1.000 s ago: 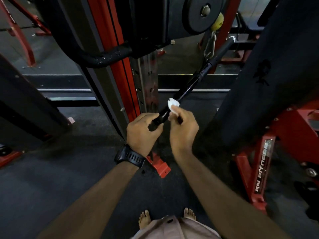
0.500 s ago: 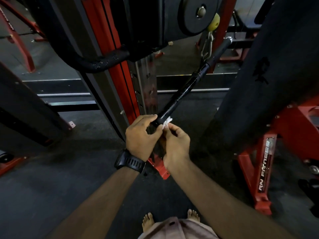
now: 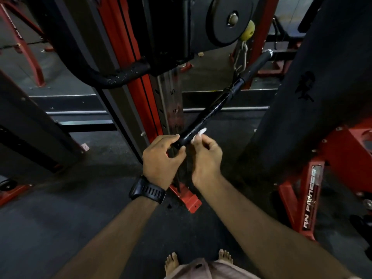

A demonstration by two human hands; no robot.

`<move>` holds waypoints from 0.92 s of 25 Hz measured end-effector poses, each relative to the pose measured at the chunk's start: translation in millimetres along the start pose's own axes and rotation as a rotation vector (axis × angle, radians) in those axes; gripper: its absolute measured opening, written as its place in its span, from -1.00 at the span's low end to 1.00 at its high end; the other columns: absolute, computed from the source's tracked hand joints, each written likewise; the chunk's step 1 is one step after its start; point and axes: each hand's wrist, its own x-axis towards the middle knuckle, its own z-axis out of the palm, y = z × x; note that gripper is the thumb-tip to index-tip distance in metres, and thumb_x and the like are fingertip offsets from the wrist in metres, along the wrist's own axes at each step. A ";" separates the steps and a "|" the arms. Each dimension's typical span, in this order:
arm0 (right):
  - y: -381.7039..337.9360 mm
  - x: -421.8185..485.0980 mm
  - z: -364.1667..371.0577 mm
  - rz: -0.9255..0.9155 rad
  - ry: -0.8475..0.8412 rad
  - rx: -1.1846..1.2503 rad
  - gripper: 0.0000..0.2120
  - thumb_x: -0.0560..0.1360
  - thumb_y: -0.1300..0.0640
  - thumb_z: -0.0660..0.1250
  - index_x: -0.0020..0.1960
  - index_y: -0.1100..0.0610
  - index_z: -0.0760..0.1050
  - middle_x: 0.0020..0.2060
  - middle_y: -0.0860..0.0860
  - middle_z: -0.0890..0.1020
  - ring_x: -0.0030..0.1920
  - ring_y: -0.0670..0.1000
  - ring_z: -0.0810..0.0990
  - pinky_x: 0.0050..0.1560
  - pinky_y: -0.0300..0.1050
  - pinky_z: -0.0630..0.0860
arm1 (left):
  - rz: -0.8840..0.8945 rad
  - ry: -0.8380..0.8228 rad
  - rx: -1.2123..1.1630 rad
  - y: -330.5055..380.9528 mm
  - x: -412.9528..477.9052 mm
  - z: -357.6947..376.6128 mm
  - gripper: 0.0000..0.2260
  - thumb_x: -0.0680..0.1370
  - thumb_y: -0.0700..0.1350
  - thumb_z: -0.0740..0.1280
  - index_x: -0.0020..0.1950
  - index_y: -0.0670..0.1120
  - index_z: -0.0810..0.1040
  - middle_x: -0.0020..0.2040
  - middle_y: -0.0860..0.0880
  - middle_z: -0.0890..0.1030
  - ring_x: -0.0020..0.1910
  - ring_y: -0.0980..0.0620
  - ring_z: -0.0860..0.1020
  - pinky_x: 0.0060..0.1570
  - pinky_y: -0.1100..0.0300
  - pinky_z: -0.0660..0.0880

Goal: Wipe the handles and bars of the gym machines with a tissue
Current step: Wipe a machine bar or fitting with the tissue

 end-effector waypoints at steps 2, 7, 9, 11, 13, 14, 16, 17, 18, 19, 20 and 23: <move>1.9 1.7 -0.8 -0.054 0.029 -0.037 -0.93 0.58 0.21 0.35 0.02 0.08 0.58 -0.08 0.04 0.68 -0.02 0.02 0.67 0.07 -0.06 0.62 | 0.013 -0.024 0.011 -0.8 1.4 0.2 -0.72 0.37 -0.24 0.57 0.06 -0.20 0.68 -0.01 -0.08 0.68 -0.07 0.10 0.63 -0.02 0.37 0.54; -7.9 14.6 -3.8 -0.356 -0.027 -0.341 -0.87 0.57 0.17 0.36 -0.02 -0.07 0.54 -0.07 -0.07 0.65 -0.05 -0.17 0.63 0.06 -0.22 0.58 | -0.006 0.009 0.033 2.9 0.1 -0.5 -0.71 0.37 -0.24 0.55 0.07 -0.18 0.68 -0.02 -0.06 0.67 -0.07 0.11 0.62 -0.03 0.28 0.57; -13.0 24.3 -4.2 -0.512 -0.018 -0.475 -0.82 0.56 0.16 0.37 -0.05 -0.13 0.51 -0.04 -0.11 0.62 -0.03 -0.21 0.59 0.10 -0.16 0.60 | 0.001 -0.014 0.036 2.8 2.0 -0.3 -0.71 0.37 -0.23 0.55 0.08 -0.18 0.68 -0.02 -0.06 0.67 -0.07 0.09 0.62 -0.03 0.30 0.56; -22.2 32.9 -8.9 -0.726 -0.070 -0.664 -0.83 0.56 0.18 0.37 -0.01 -0.10 0.52 -0.01 -0.15 0.57 -0.01 -0.19 0.57 0.09 -0.20 0.58 | 0.022 -0.033 0.057 3.7 2.1 0.1 -0.71 0.37 -0.22 0.54 0.08 -0.19 0.68 -0.01 -0.07 0.67 -0.09 0.06 0.64 0.03 0.37 0.51; -30.1 45.6 -13.7 -1.000 -0.249 -0.915 -0.87 0.55 0.21 0.37 0.06 0.03 0.60 0.01 -0.09 0.58 0.02 -0.14 0.54 0.05 -0.31 0.50 | 0.032 -0.004 0.103 1.9 6.0 -2.2 -0.71 0.36 -0.23 0.54 0.06 -0.21 0.68 -0.01 -0.10 0.68 -0.10 0.02 0.65 0.16 0.54 0.35; -33.7 50.9 -16.2 -1.091 -0.301 -1.004 -0.86 0.55 0.22 0.36 0.08 0.09 0.62 0.01 -0.04 0.60 0.04 -0.11 0.52 0.04 -0.34 0.47 | 0.040 0.000 0.112 0.0 8.4 -3.0 -0.71 0.36 -0.23 0.54 0.06 -0.21 0.68 0.00 -0.10 0.69 -0.10 0.01 0.65 0.20 0.57 0.29; -38.3 50.5 -15.2 -1.184 -0.307 -1.072 -0.85 0.55 0.24 0.35 0.08 0.13 0.64 0.01 0.01 0.63 0.05 -0.06 0.52 0.09 -0.25 0.50 | 0.046 0.003 0.116 -2.9 10.0 -3.8 -0.71 0.37 -0.21 0.52 0.07 -0.21 0.68 0.01 -0.10 0.69 -0.08 0.03 0.64 0.20 0.56 0.30; -37.6 48.7 -14.6 -1.260 -0.361 -1.106 -0.85 0.54 0.26 0.35 0.08 0.15 0.64 0.00 0.03 0.64 0.06 -0.03 0.54 0.12 -0.19 0.51 | 0.044 0.005 0.116 -3.8 8.6 -4.0 -0.70 0.36 -0.21 0.52 0.07 -0.21 0.68 0.01 -0.10 0.69 -0.07 0.04 0.64 0.19 0.55 0.33; -37.8 49.0 -14.8 -1.354 -0.482 -1.169 -0.84 0.53 0.26 0.34 0.07 0.17 0.64 0.01 0.05 0.65 0.07 0.00 0.56 0.14 -0.17 0.50 | 0.043 0.007 0.119 -5.0 6.6 -3.6 -0.69 0.34 -0.22 0.54 0.07 -0.21 0.68 0.02 -0.10 0.69 -0.06 0.04 0.64 0.17 0.53 0.36; -41.4 54.0 -15.1 -1.426 -0.632 -1.254 -0.82 0.53 0.26 0.33 0.08 0.18 0.64 0.01 0.06 0.65 0.09 0.02 0.57 0.14 -0.16 0.50 | 0.047 0.010 0.125 -6.3 4.8 -2.9 -0.68 0.33 -0.24 0.55 0.07 -0.21 0.68 0.02 -0.10 0.69 -0.03 0.03 0.64 0.16 0.51 0.39; -49.2 61.1 -13.5 -1.449 -0.735 -1.336 -0.81 0.53 0.27 0.32 0.10 0.18 0.63 0.03 0.06 0.65 0.09 0.03 0.57 0.15 -0.12 0.52 | 0.053 0.009 0.134 -7.8 3.8 -2.1 -0.68 0.33 -0.24 0.56 0.07 -0.20 0.68 0.02 -0.10 0.69 -0.02 0.03 0.64 0.15 0.47 0.41; -73.4 63.3 6.2 -1.317 -0.738 -1.475 -0.76 0.49 0.36 0.36 0.09 0.14 0.63 -0.01 0.06 0.65 0.03 0.05 0.61 0.08 -0.05 0.56 | 0.067 0.010 0.161 -8.2 2.9 2.6 -0.68 0.33 -0.23 0.58 0.07 -0.19 0.68 0.01 -0.09 0.69 -0.01 0.00 0.65 0.13 0.39 0.43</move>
